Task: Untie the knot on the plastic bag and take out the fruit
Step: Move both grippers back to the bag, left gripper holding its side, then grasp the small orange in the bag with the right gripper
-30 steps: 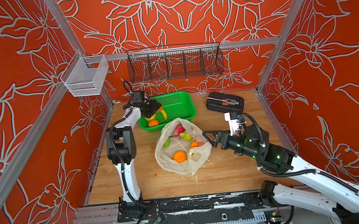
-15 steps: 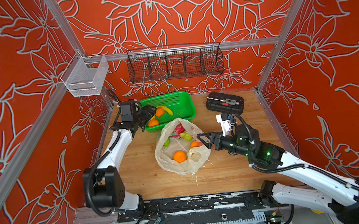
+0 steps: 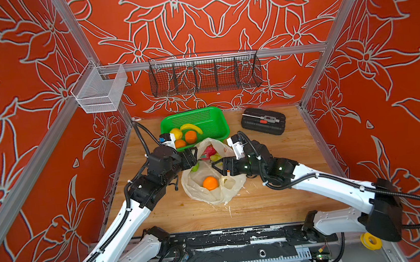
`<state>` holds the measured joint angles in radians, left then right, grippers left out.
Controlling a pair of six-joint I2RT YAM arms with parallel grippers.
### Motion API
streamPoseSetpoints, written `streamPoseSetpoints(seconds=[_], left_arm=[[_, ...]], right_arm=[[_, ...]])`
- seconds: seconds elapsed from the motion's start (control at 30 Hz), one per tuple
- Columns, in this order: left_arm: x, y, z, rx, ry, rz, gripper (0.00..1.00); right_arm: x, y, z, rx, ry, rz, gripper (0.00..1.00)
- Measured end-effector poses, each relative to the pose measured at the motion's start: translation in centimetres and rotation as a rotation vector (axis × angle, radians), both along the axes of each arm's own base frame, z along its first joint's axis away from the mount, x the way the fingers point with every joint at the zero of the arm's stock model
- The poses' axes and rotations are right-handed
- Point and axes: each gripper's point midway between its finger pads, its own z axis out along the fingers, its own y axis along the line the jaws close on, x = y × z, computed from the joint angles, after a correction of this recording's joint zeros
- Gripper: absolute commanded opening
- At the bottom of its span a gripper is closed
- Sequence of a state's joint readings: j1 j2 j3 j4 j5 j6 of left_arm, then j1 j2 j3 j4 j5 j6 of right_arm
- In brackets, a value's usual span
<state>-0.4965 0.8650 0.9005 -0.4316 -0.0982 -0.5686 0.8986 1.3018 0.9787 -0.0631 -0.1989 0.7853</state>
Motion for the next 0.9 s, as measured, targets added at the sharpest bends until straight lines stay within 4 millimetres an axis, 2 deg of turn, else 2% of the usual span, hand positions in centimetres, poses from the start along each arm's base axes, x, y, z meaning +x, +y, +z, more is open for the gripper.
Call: streamPoseSetpoints(seconds=[0.2, 0.37, 0.6, 0.73, 0.9], left_arm=[[-2.9, 0.0, -5.6, 0.112, 0.128, -0.008, 0.75], [-4.8, 0.0, -9.2, 0.16, 0.218, -0.014, 0.75], [-6.4, 0.8, -12.9, 0.163, 0.334, 0.023, 0.75], [-7.2, 0.5, -14.9, 0.138, 0.408, 0.019, 0.74], [-8.3, 0.3, -17.2, 0.128, 0.486, 0.012, 0.71]], right_arm=[[0.8, 1.5, -2.1, -0.071, 0.015, 0.016, 0.83], [0.5, 1.8, -4.7, -0.159, 0.031, 0.031, 0.81], [-0.8, 1.7, -8.9, -0.307, 0.068, 0.067, 0.69], [-1.8, 1.7, -10.4, -0.36, 0.073, 0.09, 0.67], [-3.0, 0.6, -13.1, -0.444, 0.106, 0.107, 0.68]])
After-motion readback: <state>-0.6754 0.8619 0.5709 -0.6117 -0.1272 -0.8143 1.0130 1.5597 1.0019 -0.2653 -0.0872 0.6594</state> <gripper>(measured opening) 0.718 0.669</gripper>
